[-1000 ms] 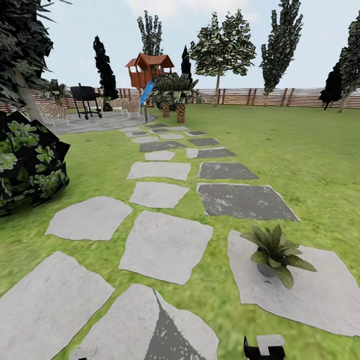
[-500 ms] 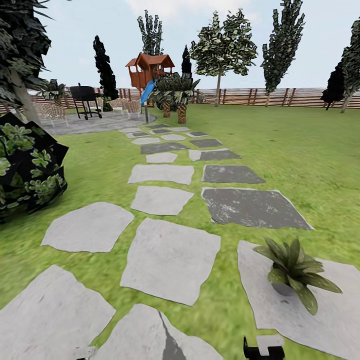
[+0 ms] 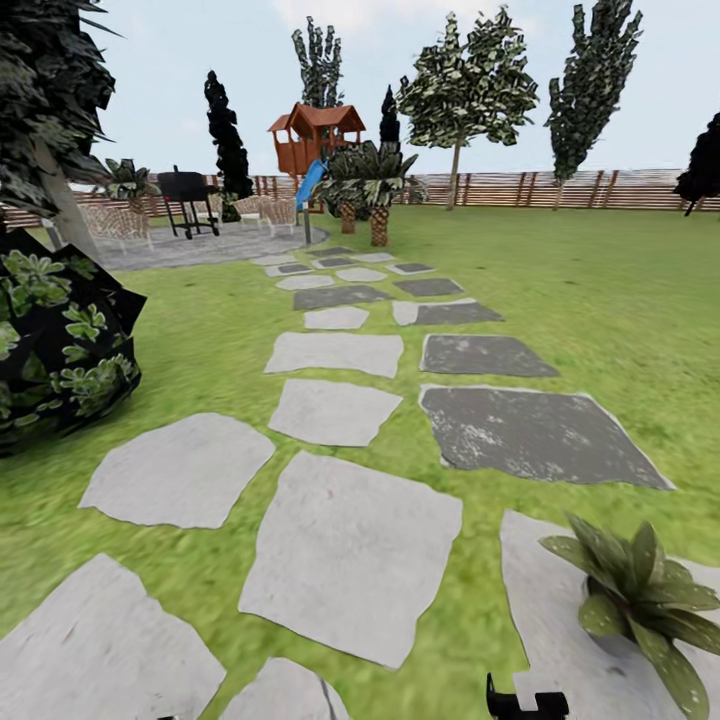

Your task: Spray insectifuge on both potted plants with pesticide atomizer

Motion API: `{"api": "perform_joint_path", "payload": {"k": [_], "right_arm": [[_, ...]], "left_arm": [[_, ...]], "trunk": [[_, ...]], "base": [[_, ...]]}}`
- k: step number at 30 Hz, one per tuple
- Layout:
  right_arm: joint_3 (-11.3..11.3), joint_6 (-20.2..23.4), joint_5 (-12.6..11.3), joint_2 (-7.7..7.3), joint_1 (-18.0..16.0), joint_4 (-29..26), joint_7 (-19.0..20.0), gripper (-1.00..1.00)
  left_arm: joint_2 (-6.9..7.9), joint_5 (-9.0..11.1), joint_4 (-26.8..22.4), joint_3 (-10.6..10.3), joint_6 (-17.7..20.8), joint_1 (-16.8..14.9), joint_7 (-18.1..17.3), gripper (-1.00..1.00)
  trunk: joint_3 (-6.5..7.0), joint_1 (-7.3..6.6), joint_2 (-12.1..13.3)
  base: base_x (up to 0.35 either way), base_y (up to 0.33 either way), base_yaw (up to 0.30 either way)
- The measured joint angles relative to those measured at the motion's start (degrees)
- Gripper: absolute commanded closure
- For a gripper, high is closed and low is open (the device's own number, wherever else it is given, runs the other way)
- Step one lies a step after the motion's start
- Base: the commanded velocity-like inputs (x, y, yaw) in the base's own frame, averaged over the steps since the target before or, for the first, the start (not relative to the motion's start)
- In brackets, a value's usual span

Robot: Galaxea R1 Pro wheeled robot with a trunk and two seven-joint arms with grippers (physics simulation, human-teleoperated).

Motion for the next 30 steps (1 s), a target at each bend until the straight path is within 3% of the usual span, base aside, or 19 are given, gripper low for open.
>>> {"api": "perform_joint_path", "payload": {"k": [7, 30], "right_arm": [[0.0, 0.0, -0.01, 0.0, 0.01, 0.0, 0.0, -1.0], [0.0, 0.04, -0.1, -0.09, 0.01, -0.01, -0.09, -1.0]], "left_arm": [[-0.09, 0.0, 0.01, 0.0, 0.0, -0.01, -0.01, 1.0], [0.22, 0.1, 0.02, 0.03, 0.0, -0.02, -0.02, 1.0]], "trunk": [[-0.03, 0.0, 0.0], [-0.04, 0.0, 0.0]], "base": [[0.338, 0.0, 0.218], [0.339, 0.0, 0.004]]}}
